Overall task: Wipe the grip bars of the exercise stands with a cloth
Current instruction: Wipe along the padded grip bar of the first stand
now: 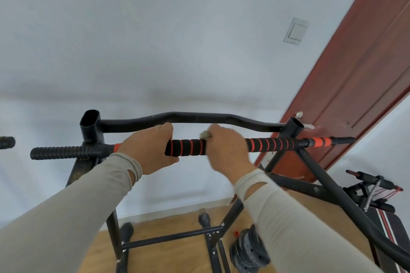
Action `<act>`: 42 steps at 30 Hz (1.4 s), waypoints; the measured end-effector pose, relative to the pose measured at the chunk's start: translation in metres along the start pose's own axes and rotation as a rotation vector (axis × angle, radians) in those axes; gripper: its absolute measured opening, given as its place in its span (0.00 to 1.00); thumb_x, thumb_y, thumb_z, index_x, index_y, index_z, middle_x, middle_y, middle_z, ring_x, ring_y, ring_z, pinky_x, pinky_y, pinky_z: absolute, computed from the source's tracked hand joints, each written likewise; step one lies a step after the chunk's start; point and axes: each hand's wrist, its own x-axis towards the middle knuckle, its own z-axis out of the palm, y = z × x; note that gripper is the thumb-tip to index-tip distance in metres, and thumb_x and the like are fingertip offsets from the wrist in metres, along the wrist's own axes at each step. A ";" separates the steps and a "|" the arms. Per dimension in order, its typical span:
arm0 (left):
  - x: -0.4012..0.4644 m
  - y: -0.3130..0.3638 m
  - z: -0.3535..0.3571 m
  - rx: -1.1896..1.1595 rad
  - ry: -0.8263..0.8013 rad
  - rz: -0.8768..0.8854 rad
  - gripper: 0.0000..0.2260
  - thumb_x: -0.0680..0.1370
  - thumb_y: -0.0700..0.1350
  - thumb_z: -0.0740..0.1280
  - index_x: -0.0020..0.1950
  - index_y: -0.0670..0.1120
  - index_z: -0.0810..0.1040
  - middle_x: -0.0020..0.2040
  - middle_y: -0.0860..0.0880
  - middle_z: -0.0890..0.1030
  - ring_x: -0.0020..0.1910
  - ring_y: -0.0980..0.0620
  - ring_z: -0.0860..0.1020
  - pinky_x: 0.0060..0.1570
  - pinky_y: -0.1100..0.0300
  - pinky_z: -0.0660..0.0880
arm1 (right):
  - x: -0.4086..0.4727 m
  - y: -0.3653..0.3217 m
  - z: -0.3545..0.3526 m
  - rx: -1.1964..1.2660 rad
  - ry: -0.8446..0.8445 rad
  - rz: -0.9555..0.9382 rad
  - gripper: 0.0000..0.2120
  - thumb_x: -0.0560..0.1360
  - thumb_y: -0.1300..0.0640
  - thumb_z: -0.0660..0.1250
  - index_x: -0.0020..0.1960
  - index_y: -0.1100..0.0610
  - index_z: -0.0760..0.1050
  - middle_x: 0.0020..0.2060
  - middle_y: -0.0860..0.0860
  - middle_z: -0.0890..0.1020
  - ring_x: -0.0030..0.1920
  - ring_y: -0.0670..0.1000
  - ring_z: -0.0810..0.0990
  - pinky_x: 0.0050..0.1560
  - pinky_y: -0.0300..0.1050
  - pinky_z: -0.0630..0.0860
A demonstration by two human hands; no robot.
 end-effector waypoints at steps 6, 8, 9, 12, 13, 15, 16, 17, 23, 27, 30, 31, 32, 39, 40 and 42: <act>-0.006 0.002 0.000 -0.010 0.072 -0.001 0.14 0.74 0.57 0.69 0.43 0.52 0.66 0.36 0.55 0.75 0.32 0.56 0.75 0.34 0.58 0.72 | -0.032 -0.047 0.031 0.249 0.240 -0.223 0.07 0.80 0.59 0.65 0.57 0.55 0.79 0.46 0.51 0.84 0.47 0.51 0.80 0.55 0.46 0.78; -0.008 0.001 -0.001 0.015 0.068 0.010 0.14 0.74 0.58 0.69 0.46 0.53 0.68 0.37 0.55 0.76 0.33 0.57 0.75 0.36 0.58 0.75 | -0.032 -0.022 0.030 0.122 0.275 -0.292 0.07 0.78 0.61 0.68 0.55 0.55 0.80 0.45 0.50 0.84 0.46 0.51 0.81 0.52 0.48 0.81; -0.008 -0.001 -0.002 0.020 0.052 0.013 0.14 0.74 0.59 0.69 0.47 0.53 0.68 0.37 0.55 0.76 0.34 0.57 0.75 0.37 0.58 0.76 | -0.030 -0.009 0.024 0.055 0.255 -0.276 0.07 0.77 0.62 0.68 0.53 0.54 0.79 0.43 0.50 0.82 0.44 0.51 0.80 0.48 0.48 0.81; -0.011 -0.004 -0.004 0.003 -0.009 0.041 0.14 0.74 0.61 0.68 0.48 0.55 0.69 0.38 0.55 0.77 0.36 0.57 0.77 0.41 0.58 0.79 | -0.016 0.036 0.000 -0.134 0.119 -0.092 0.07 0.79 0.61 0.64 0.54 0.52 0.76 0.39 0.48 0.75 0.37 0.51 0.75 0.38 0.45 0.76; -0.012 -0.004 -0.004 0.011 -0.023 0.053 0.14 0.75 0.62 0.68 0.48 0.55 0.69 0.39 0.56 0.77 0.37 0.57 0.77 0.42 0.58 0.78 | -0.012 0.052 -0.009 -0.193 0.080 -0.019 0.08 0.79 0.61 0.63 0.55 0.53 0.75 0.39 0.49 0.75 0.37 0.52 0.76 0.37 0.45 0.75; -0.013 -0.004 -0.004 0.017 -0.038 0.073 0.14 0.75 0.64 0.66 0.49 0.56 0.69 0.40 0.56 0.76 0.38 0.57 0.76 0.43 0.59 0.77 | -0.006 0.085 -0.022 -0.327 0.041 0.123 0.09 0.78 0.63 0.62 0.56 0.55 0.74 0.41 0.52 0.80 0.41 0.56 0.81 0.37 0.48 0.77; -0.013 -0.005 -0.005 0.019 -0.045 0.083 0.15 0.75 0.64 0.66 0.49 0.55 0.70 0.41 0.56 0.76 0.39 0.57 0.76 0.43 0.59 0.77 | -0.005 0.098 -0.028 -0.363 0.039 0.191 0.09 0.77 0.63 0.63 0.57 0.56 0.74 0.43 0.54 0.82 0.43 0.57 0.83 0.36 0.49 0.78; -0.013 -0.005 -0.006 0.040 -0.043 0.093 0.15 0.75 0.65 0.65 0.50 0.55 0.71 0.43 0.56 0.76 0.41 0.56 0.76 0.44 0.59 0.76 | -0.005 0.106 -0.030 -0.357 0.042 0.252 0.09 0.77 0.63 0.63 0.57 0.57 0.74 0.44 0.55 0.83 0.45 0.58 0.84 0.36 0.50 0.77; -0.020 0.006 0.010 0.171 0.167 0.112 0.20 0.79 0.65 0.59 0.58 0.51 0.75 0.51 0.52 0.76 0.49 0.52 0.75 0.54 0.56 0.76 | -0.004 0.061 -0.006 -0.090 0.107 0.262 0.14 0.78 0.62 0.61 0.61 0.52 0.77 0.43 0.51 0.82 0.45 0.55 0.82 0.41 0.46 0.75; -0.023 0.003 0.020 0.099 0.259 0.119 0.24 0.76 0.64 0.66 0.65 0.50 0.72 0.52 0.52 0.82 0.49 0.50 0.80 0.52 0.53 0.79 | -0.022 -0.016 0.018 0.236 0.210 0.139 0.09 0.83 0.57 0.61 0.56 0.51 0.79 0.40 0.45 0.80 0.44 0.49 0.80 0.46 0.44 0.78; -0.018 0.002 0.022 0.155 0.249 0.120 0.21 0.75 0.58 0.70 0.62 0.50 0.72 0.48 0.52 0.84 0.44 0.49 0.82 0.47 0.53 0.80 | -0.036 -0.059 0.035 0.321 0.294 -0.034 0.07 0.82 0.55 0.62 0.52 0.53 0.79 0.42 0.48 0.83 0.44 0.50 0.81 0.50 0.45 0.80; -0.016 0.004 0.022 0.164 0.259 0.107 0.17 0.76 0.56 0.69 0.60 0.50 0.71 0.45 0.52 0.84 0.40 0.49 0.82 0.44 0.54 0.80 | -0.039 -0.063 0.040 0.329 0.325 -0.086 0.07 0.81 0.56 0.63 0.50 0.54 0.79 0.41 0.49 0.83 0.44 0.51 0.81 0.51 0.46 0.80; -0.013 0.005 0.021 0.168 0.271 0.088 0.15 0.77 0.54 0.68 0.58 0.49 0.71 0.41 0.52 0.83 0.36 0.50 0.81 0.39 0.54 0.80 | -0.041 -0.061 0.041 0.325 0.333 -0.133 0.07 0.80 0.57 0.62 0.48 0.55 0.79 0.42 0.50 0.84 0.44 0.51 0.81 0.51 0.47 0.81; -0.007 0.004 0.015 0.147 0.165 -0.018 0.15 0.76 0.54 0.68 0.55 0.52 0.65 0.33 0.55 0.75 0.28 0.56 0.75 0.31 0.59 0.74 | -0.026 0.034 0.021 -0.002 0.197 -0.059 0.09 0.78 0.65 0.63 0.51 0.54 0.78 0.39 0.49 0.82 0.39 0.53 0.81 0.40 0.47 0.79; -0.007 0.004 0.013 0.151 0.151 -0.018 0.13 0.76 0.54 0.68 0.52 0.52 0.65 0.32 0.55 0.75 0.28 0.57 0.74 0.31 0.60 0.74 | -0.022 0.052 0.017 -0.057 0.171 0.019 0.09 0.78 0.65 0.62 0.51 0.53 0.77 0.38 0.49 0.80 0.38 0.53 0.79 0.38 0.46 0.76; -0.005 0.003 0.010 0.158 0.121 -0.018 0.13 0.75 0.55 0.67 0.49 0.53 0.64 0.32 0.54 0.75 0.28 0.57 0.75 0.32 0.59 0.77 | -0.017 0.090 0.012 -0.141 0.179 0.133 0.08 0.77 0.64 0.63 0.50 0.53 0.76 0.36 0.48 0.75 0.36 0.53 0.77 0.35 0.46 0.72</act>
